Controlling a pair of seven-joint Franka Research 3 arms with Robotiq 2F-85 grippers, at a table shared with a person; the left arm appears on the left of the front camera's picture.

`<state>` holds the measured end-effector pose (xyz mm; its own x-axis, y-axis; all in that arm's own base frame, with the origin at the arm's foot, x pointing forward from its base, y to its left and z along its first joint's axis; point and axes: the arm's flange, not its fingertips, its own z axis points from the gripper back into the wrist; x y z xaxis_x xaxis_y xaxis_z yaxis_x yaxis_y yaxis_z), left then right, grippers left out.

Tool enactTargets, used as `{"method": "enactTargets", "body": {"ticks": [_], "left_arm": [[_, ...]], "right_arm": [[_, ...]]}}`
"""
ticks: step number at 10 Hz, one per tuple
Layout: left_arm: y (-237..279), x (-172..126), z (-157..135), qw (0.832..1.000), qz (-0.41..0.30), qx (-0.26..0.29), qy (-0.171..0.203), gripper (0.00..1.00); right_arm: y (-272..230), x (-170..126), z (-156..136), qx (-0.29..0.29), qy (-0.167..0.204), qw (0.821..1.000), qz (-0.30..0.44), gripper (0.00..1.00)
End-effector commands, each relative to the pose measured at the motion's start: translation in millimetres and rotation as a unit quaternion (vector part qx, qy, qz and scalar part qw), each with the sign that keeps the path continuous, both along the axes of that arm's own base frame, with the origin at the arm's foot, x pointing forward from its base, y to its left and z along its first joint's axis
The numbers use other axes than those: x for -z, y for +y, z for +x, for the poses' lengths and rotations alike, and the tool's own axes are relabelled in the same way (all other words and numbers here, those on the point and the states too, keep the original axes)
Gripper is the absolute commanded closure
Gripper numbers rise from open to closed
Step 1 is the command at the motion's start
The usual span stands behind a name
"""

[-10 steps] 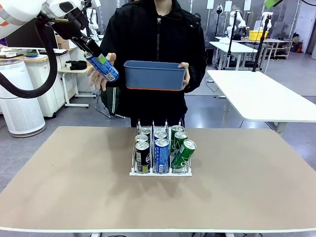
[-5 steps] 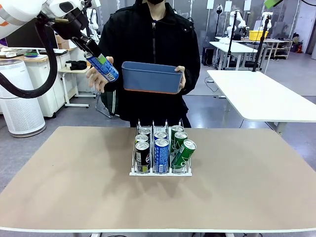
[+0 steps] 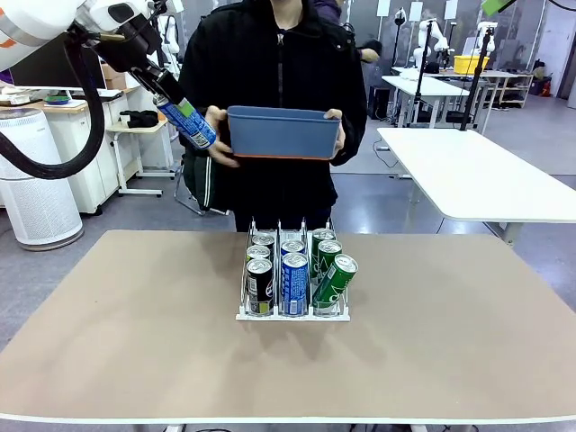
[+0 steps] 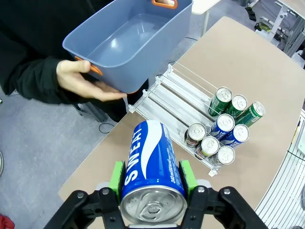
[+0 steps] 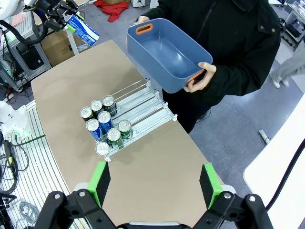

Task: Fill the beverage cans into the dispenser.
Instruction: Place the picked Ionic drink in the line of the Automatic Can Dispenser with the same cans.

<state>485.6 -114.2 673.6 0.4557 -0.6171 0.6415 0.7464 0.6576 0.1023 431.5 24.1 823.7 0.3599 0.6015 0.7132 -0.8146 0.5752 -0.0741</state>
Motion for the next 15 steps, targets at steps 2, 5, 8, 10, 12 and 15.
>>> {"method": "enactTargets", "body": {"ticks": [2, 5, 8, 10, 12, 15], "left_arm": [[0, 0, 0, 1.000, 0.000, 0.000, 0.000, 0.42], [-29, -1, -34, 0.999, 0.051, 0.013, 0.010, 0.42], [-56, 0, -84, 0.992, 0.104, 0.073, 0.022, 0.42], [-84, 19, -113, 0.976, 0.155, 0.152, 0.030, 0.42], [-106, 28, -133, 0.959, 0.165, 0.229, 0.041, 0.42], [-123, 45, -136, 0.952, 0.145, 0.265, 0.051, 0.42]], "right_arm": [[1, 2, -2, 0.002, 0.004, 1.000, -0.001, 0.00], [1, 2, -2, 0.002, 0.004, 1.000, -0.001, 0.00], [1, 2, -2, 0.002, 0.004, 1.000, -0.001, 0.00], [1, 2, -2, 0.002, 0.004, 1.000, -0.001, 0.00], [1, 2, -2, 0.002, 0.004, 1.000, -0.001, 0.00], [1, 2, -2, 0.002, 0.004, 1.000, -0.001, 0.00]]}}
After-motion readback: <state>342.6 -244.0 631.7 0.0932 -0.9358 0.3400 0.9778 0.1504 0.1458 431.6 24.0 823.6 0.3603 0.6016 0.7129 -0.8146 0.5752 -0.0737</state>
